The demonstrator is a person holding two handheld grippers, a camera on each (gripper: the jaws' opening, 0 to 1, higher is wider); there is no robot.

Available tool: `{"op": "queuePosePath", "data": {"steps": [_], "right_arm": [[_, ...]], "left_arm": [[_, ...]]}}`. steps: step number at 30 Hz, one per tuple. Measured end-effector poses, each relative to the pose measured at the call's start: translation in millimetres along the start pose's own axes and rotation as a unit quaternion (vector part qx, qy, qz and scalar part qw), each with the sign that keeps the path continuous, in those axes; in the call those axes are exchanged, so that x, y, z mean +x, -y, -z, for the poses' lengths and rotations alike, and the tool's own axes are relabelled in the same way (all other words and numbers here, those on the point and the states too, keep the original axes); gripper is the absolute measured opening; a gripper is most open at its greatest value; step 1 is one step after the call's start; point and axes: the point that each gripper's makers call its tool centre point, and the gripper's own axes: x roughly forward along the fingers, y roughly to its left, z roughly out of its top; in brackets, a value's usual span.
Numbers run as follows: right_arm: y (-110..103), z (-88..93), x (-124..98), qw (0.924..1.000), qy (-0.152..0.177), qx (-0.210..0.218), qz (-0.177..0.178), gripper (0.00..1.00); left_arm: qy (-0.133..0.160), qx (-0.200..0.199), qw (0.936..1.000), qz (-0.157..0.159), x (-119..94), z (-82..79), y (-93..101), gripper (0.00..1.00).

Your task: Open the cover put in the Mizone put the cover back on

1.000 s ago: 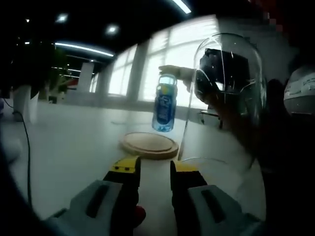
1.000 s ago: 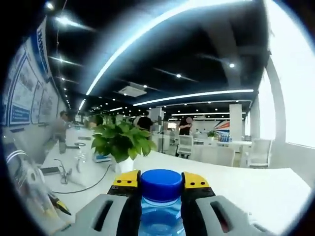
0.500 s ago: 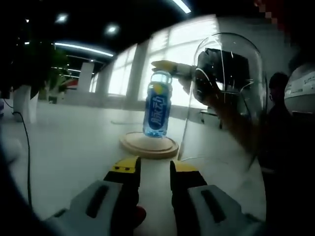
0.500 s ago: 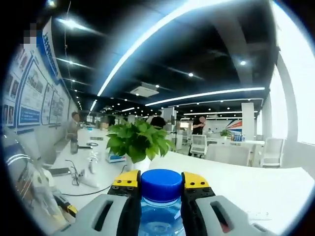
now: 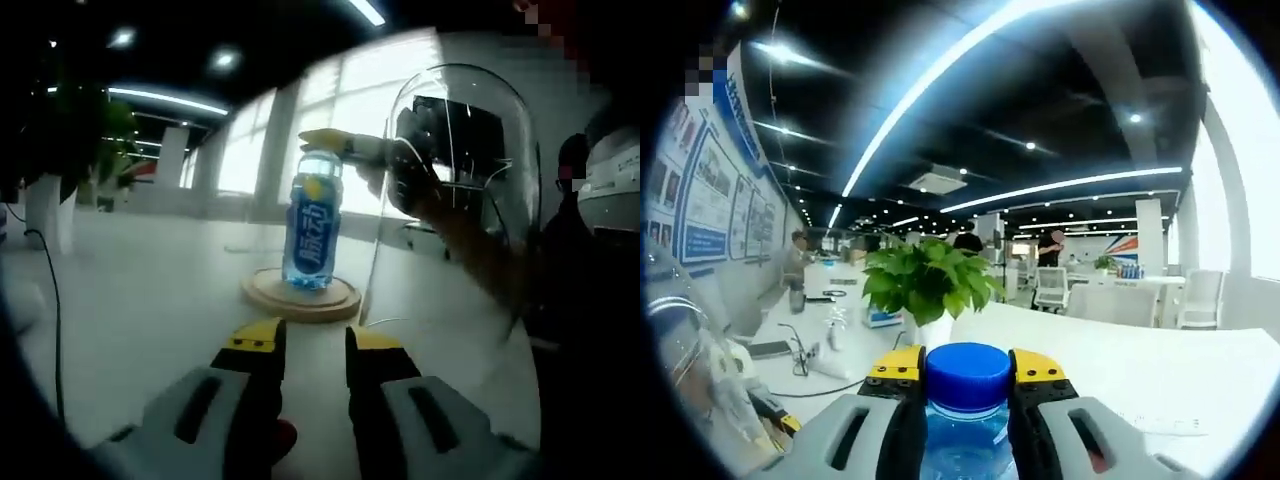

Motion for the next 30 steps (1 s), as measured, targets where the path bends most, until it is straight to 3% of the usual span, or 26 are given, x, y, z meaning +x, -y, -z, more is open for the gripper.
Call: {"op": "queuePosePath", "data": {"steps": [30], "right_arm": [[-4.7, 0.3, -6.7, 0.9995, 0.027, 0.006, -0.015, 0.26]], "left_arm": [[0.000, -0.005, 1.0000, -0.002, 0.5, 0.1, -1.2, 0.19]]}}
